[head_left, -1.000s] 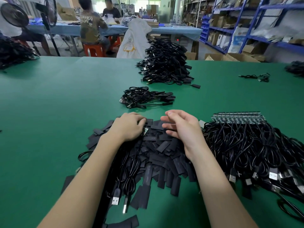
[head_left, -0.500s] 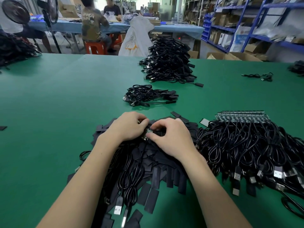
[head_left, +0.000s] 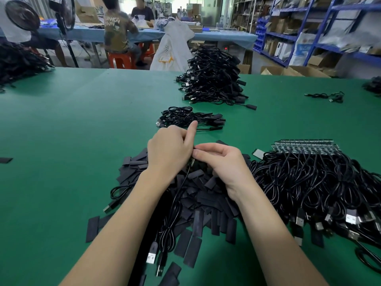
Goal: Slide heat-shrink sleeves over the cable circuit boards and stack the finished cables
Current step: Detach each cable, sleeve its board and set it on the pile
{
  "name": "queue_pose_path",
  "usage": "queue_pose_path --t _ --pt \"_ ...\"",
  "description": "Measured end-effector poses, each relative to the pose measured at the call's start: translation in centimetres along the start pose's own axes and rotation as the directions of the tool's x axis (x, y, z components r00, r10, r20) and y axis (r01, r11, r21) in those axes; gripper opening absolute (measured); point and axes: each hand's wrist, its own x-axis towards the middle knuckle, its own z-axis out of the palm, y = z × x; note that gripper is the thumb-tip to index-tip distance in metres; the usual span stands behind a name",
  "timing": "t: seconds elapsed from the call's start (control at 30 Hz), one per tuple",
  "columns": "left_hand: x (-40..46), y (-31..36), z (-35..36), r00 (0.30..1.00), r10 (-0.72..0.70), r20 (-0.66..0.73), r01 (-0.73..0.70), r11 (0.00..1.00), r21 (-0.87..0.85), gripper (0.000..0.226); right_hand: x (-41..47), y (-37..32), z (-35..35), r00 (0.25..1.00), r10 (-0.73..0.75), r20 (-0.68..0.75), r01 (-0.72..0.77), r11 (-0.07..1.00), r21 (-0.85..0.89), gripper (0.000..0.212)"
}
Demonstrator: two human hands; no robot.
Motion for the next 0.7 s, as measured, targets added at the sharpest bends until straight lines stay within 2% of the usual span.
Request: queue_pose_path --t 0.1,0.23,0.4,0.7 --pt "-0.03 0.21 -0.09 1.0 0.029 -0.006 -0.029 1.0 0.0 0.074 -0.16 -0.15 -0.19 1.0 0.023 0.004 -0.023 1.0 -0.002 0.011" --pt "0.16 0.05 -0.02 0.999 -0.046 0.019 0.047 0.996 -0.078 0.075 -0.19 -0.38 0.02 0.999 0.029 0.043 -0.027 0.999 -0.037 0.007" --pt "0.57 0.18 0.09 0.99 -0.068 0.125 0.09 0.978 -0.186 0.073 -0.09 -0.47 -0.01 0.996 0.019 0.088 -0.02 1.0 0.005 0.006" --pt "0.49 0.33 -0.39 0.958 -0.039 0.283 0.142 0.925 -0.353 0.077 -0.2 -0.67 -0.12 0.989 0.02 0.143 -0.034 0.995 0.095 0.018"
